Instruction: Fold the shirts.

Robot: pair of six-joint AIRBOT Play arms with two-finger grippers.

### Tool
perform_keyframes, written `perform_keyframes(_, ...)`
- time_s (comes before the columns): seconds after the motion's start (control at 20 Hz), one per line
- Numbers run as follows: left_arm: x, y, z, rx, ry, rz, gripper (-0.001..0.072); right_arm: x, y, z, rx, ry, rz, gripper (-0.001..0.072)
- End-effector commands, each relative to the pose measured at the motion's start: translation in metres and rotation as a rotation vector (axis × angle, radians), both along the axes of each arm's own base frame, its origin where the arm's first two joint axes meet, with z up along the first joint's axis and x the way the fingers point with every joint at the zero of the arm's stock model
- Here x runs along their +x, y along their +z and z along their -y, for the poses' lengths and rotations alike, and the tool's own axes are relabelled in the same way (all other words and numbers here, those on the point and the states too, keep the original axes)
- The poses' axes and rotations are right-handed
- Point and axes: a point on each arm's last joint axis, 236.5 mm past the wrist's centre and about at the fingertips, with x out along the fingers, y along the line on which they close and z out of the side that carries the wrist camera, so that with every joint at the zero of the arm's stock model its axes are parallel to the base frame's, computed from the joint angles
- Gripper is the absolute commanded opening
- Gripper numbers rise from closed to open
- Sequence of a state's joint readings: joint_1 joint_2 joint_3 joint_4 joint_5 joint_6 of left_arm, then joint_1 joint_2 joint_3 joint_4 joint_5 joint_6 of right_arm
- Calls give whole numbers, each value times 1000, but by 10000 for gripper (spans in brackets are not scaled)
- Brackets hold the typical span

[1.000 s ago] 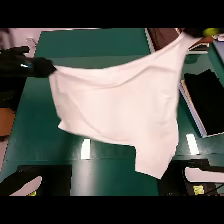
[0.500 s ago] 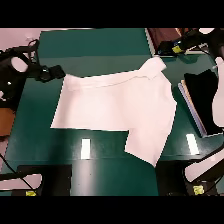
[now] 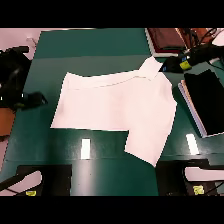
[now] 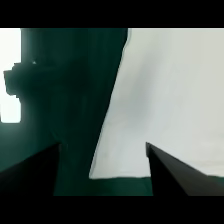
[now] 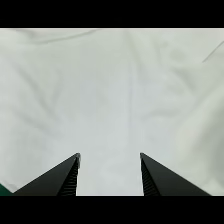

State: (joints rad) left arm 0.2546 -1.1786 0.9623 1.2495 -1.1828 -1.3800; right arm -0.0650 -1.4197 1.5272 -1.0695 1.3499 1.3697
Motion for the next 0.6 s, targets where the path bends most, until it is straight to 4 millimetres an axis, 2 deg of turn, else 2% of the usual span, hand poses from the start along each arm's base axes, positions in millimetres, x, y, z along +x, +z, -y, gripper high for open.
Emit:
perform_keyframes(0.0,-66,-46,11,-45,-24,-155,620,-32,-2,-13,3,12,13,432)
perform_keyframes(0.1,-71,-58,13,-48,-14,-156,620,-38,1,-15,3,6,39,432)
perform_keyframes(0.2,-65,-63,18,-65,-9,-120,619,-41,5,-15,3,8,47,432)
perform_keyframes(0.4,-54,-61,45,-178,-11,-54,607,-43,10,-15,4,8,58,432)
perform_keyframes(0.45,-57,-63,48,-173,-29,-60,495,-43,10,-15,4,8,58,432)
perform_keyframes(0.55,-54,-65,55,-160,-49,-47,478,-43,10,-15,3,8,57,432)
